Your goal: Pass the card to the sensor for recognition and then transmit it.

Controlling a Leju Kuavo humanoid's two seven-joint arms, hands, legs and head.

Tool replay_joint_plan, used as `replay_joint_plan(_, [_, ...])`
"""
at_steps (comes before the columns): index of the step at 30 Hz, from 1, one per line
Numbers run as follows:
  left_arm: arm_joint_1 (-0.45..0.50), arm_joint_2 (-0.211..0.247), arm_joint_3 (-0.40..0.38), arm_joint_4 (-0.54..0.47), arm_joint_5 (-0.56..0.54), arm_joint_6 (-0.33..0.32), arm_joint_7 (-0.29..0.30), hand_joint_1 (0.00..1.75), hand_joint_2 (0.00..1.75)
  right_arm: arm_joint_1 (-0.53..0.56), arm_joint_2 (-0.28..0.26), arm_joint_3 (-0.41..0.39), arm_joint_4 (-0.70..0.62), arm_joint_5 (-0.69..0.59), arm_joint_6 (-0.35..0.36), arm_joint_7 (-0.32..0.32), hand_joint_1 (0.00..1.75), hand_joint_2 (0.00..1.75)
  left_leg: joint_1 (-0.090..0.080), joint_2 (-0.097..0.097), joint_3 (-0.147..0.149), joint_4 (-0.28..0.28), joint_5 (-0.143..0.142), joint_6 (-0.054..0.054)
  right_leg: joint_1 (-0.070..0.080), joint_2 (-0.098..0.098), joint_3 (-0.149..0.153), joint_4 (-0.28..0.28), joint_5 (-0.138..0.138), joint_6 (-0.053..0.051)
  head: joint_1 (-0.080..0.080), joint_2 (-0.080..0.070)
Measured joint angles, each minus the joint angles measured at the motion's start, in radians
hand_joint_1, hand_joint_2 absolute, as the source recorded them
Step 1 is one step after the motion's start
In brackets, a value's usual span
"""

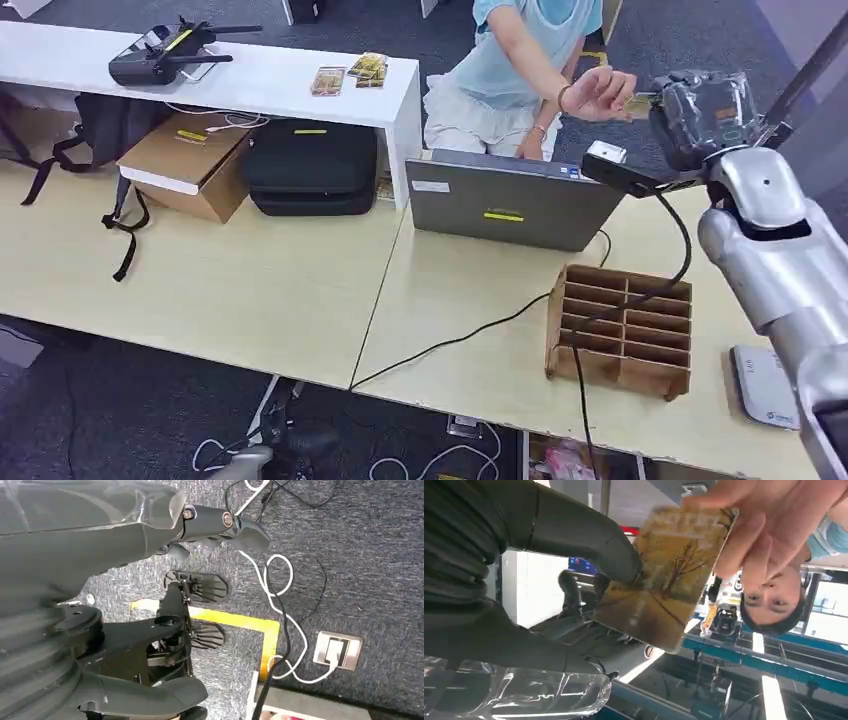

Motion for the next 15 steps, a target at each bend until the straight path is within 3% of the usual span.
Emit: replay_joint_plan(15, [-0.003,0.0,0.0,0.001,0.003,0.003,0.0,0.0,1.75,-0.005,0.0,0.008,0.016,-0.037,-0.041,-0.01,1.75,1.75,0.0,0.0,0.0,0.0,0.0,0.0,0.0,0.0,0.0,0.0,0.0,0.0,0.0,0.0])
